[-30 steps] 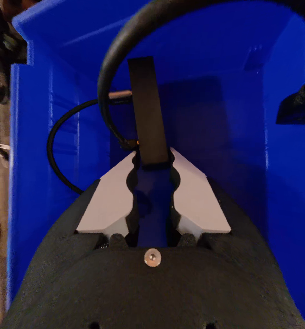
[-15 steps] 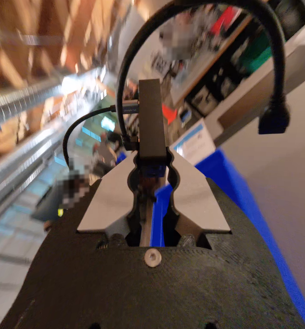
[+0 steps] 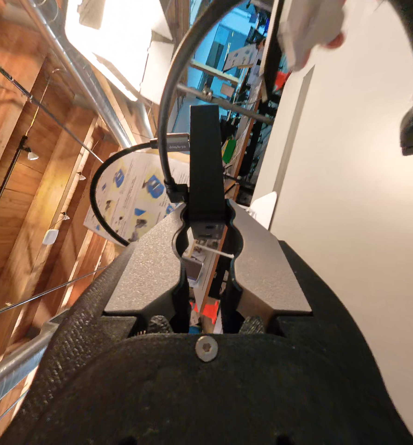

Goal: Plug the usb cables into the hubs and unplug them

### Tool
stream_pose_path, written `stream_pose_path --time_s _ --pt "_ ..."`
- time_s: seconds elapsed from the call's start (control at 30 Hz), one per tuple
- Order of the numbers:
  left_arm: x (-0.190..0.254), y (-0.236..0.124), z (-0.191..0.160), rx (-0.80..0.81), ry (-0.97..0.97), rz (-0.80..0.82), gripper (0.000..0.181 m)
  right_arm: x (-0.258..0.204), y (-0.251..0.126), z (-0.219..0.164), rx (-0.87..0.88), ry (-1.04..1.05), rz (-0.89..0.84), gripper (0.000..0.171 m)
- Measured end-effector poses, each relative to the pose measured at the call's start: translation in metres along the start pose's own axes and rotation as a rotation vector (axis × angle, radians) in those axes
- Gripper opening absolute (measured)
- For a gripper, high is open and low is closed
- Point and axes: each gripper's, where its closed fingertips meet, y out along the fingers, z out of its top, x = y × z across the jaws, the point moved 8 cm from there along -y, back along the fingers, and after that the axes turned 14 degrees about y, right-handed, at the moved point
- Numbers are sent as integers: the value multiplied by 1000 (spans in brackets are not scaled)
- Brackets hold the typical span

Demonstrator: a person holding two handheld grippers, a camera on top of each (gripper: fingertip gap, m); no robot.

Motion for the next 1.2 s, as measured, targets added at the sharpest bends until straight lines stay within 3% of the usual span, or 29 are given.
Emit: stream_pose_path --time_s 0.1,0.2,0.4,0.53,0.67,0.97,1.2 --pt "29 10 15 36 24 -45 29 12 5 -4 75 28 35 91" --pt "52 5 29 134 43 -109 29 12 9 -22 26 -9 78 95" --pt "56 -4 45 279 64 -127 29 8 16 -50 -156 -54 173 89" --pt "61 -9 48 331 95 -186 29 -4 13 -49 -140 -10 295 84" --pt "59 -10 52 351 81 -177 29 -9 17 -60 -214 -55 278 72" --pt "63 -10 55 363 99 -171 30 -15 15 -56 -144 17 332 73" --pt "67 -7 54 338 101 -145 30 -14 18 -56 -142 -32 278 69"
